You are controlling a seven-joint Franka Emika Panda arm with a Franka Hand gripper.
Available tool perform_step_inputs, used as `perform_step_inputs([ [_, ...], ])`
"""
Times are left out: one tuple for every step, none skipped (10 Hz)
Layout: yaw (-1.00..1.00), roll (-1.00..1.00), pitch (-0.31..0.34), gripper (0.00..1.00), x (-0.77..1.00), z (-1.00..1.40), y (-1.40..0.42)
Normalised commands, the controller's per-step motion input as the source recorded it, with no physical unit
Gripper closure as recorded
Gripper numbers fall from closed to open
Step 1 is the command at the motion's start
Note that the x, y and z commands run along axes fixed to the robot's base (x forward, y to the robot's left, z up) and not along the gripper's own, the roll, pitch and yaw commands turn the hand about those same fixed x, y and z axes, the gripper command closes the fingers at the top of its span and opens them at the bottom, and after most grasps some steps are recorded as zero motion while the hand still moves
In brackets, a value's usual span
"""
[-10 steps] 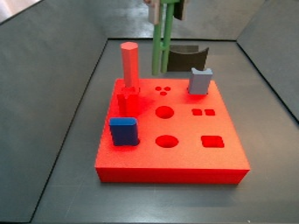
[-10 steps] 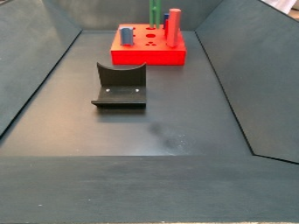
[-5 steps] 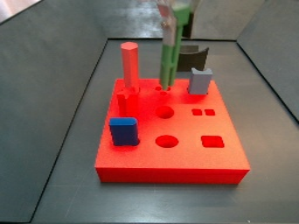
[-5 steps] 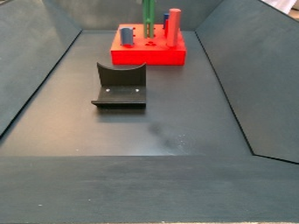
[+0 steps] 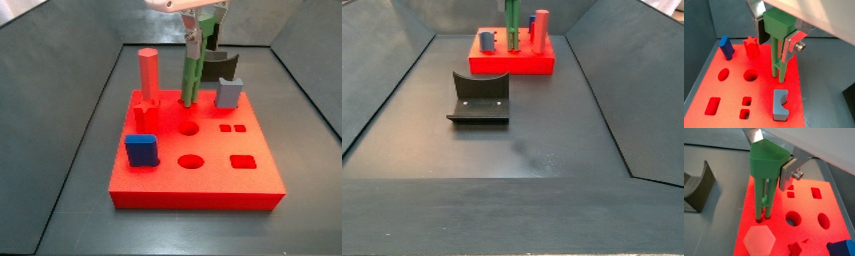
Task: Pick up the 3 prong object. Move up. Rotate the 3 prong object. Place the 3 prong object on the fixture. Regrasp the 3 prong object. Move to above the board. Insert the 3 prong object.
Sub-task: Insert the 3 prong object.
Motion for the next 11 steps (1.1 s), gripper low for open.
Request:
perform_step_inputs([
  [0.33,0.0,-0.083,1.0,-0.13,-0.15,0.0],
  [0.36,0.0,-0.077,1.0,-0.16,-0.15,0.0],
  [0.36,0.0,-0.067,1.0,-0.12,-0.15,0.0],
  [0.38,0.0,-0.083,1.0,-0.08,-0.22,0.0],
  [0.42,0.0,-0.114,1.0,0.0,-0.43,0.0],
  [0.56,0.0,-0.123,1.0,0.0,-0.53,0.0],
  [0.69,0.03,-0.14,1.0,0.0,-0.54,0.0],
  [0.62,0.01,-0.169,1.0,0.0,-0.52,0.0],
  [0.47,0.01,-0.171,1.0,0.0,-0.61,0.0],
  [0.35,0.06,-0.131,1.0,0.0,-0.63,0.0],
  [0.2,0.03,-0.077,1.0,0.07,-0.56,0.0],
])
